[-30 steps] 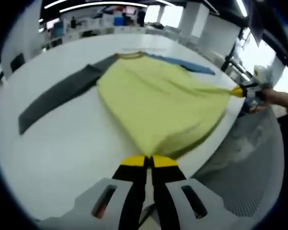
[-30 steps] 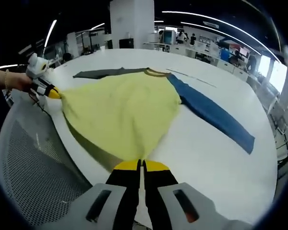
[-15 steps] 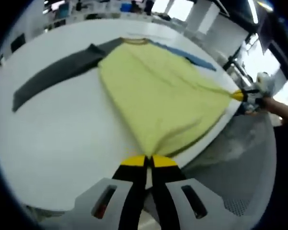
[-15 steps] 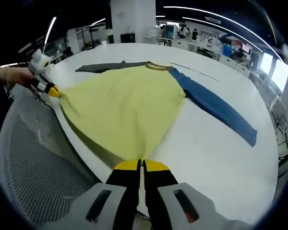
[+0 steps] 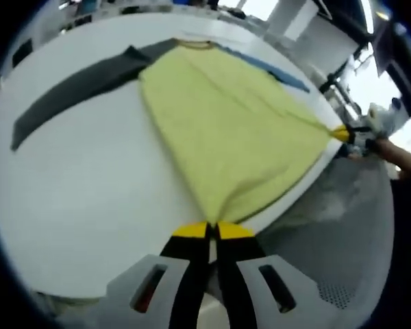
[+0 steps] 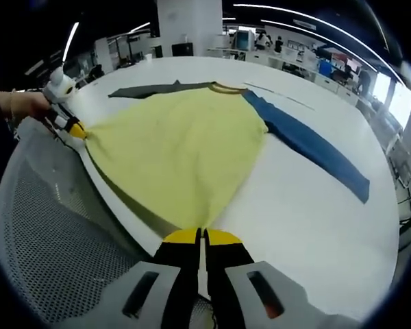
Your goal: Fold the garment on the visible template until the final outline fits inside the template.
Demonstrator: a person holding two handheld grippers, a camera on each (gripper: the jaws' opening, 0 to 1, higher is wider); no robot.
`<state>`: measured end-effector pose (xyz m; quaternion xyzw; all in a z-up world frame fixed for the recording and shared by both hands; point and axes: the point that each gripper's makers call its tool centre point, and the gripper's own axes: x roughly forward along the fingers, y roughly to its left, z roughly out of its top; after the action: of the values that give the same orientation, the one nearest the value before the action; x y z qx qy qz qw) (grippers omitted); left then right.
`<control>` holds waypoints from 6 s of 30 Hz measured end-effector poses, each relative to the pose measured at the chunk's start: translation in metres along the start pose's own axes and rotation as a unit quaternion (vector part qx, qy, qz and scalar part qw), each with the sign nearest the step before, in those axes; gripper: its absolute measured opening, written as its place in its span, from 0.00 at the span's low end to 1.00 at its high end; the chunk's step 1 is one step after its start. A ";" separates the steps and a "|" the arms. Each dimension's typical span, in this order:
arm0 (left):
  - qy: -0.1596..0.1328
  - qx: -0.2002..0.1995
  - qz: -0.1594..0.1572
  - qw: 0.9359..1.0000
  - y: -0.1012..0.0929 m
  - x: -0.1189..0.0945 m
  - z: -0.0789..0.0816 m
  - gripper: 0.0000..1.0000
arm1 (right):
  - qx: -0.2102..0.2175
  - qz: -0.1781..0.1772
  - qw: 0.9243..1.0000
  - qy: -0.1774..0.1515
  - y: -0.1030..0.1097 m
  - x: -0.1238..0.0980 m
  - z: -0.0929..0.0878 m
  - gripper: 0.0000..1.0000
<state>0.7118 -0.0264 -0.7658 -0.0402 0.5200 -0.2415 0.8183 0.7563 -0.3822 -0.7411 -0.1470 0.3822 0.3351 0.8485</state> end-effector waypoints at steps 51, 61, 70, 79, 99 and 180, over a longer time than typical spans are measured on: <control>0.059 0.025 0.006 0.998 0.001 0.000 -0.034 0.00 | -0.060 0.025 0.992 0.104 0.026 0.011 -0.038 0.03; 0.053 0.030 0.005 0.998 0.001 -0.001 -0.034 0.00 | -0.067 0.024 0.991 0.112 0.025 0.012 -0.042 0.04; 0.061 0.041 0.010 0.997 0.002 -0.005 -0.038 0.05 | -0.043 0.010 0.994 0.096 0.018 0.008 -0.040 0.08; 0.045 0.038 0.017 0.998 0.008 -0.016 -0.028 0.11 | -0.018 -0.010 0.997 0.080 0.005 -0.005 -0.033 0.16; -0.067 -0.008 -0.005 0.998 0.008 -0.042 0.001 0.42 | 0.028 -0.014 0.999 -0.004 0.000 -0.027 0.016 0.37; -0.169 0.020 -0.007 0.985 -0.007 -0.161 0.049 0.99 | 0.136 0.003 0.985 -0.110 -0.017 -0.121 0.059 1.00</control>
<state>0.6965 0.0290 -0.6072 -0.0680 0.3693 -0.2474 0.8932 0.7422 -0.4201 -0.6114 0.0089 0.3296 0.2968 0.8962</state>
